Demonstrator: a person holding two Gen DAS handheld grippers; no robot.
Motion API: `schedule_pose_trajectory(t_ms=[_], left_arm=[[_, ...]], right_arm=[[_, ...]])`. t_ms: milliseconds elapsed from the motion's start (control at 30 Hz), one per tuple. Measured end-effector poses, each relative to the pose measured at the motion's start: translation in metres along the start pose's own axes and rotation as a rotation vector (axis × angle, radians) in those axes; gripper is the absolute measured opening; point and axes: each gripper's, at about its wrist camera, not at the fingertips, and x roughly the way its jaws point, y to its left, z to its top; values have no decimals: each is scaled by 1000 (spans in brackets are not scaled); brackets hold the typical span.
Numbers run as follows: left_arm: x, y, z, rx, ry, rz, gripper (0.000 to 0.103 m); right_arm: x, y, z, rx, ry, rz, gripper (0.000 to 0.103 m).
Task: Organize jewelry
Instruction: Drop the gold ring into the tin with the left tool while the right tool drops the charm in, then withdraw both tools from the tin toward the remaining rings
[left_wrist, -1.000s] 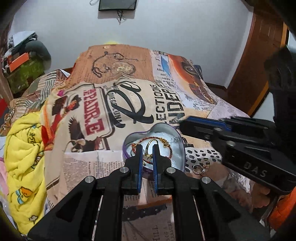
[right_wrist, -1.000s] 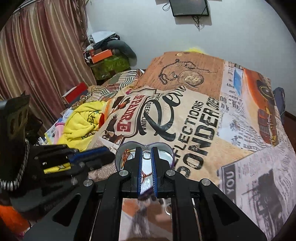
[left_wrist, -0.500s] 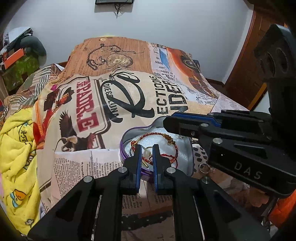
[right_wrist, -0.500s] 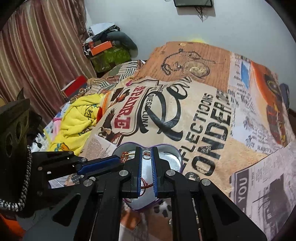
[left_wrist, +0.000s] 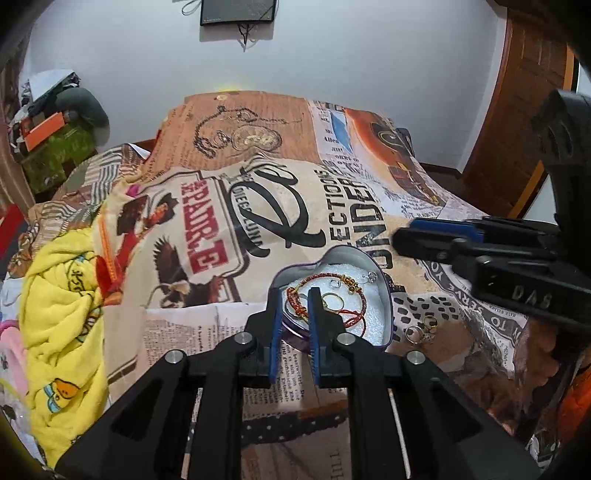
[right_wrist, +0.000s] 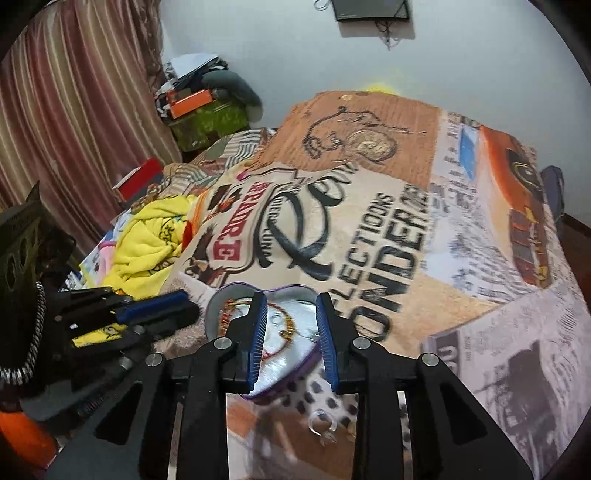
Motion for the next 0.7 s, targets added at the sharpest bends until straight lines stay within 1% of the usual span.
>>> schedule_pose_trajectory(t_ms=[133,200,333,467,600,700], left_arm=[[-10,-5,1,7,-14,19,28],[-13,-10,0,8,-11,14,30],[-11,-25,-5,18,21,-16,30],[0,-45,-18,24,86,-62,32],[15,-66,-33,36,162,-119,32],[28,-80,-42,53,209,-140,32]], right_arm=[[-18,-13,-5,22,-9,-44,25],[-26,-20,-9,35,-8,-66,25],[-39,-36,-24,71,13,-97,25],[-45,-51,-43,92,50,-128,25],[-50,-62,-61,111,87,-134,25],[-52,-65,-71,108,110,-138,25]])
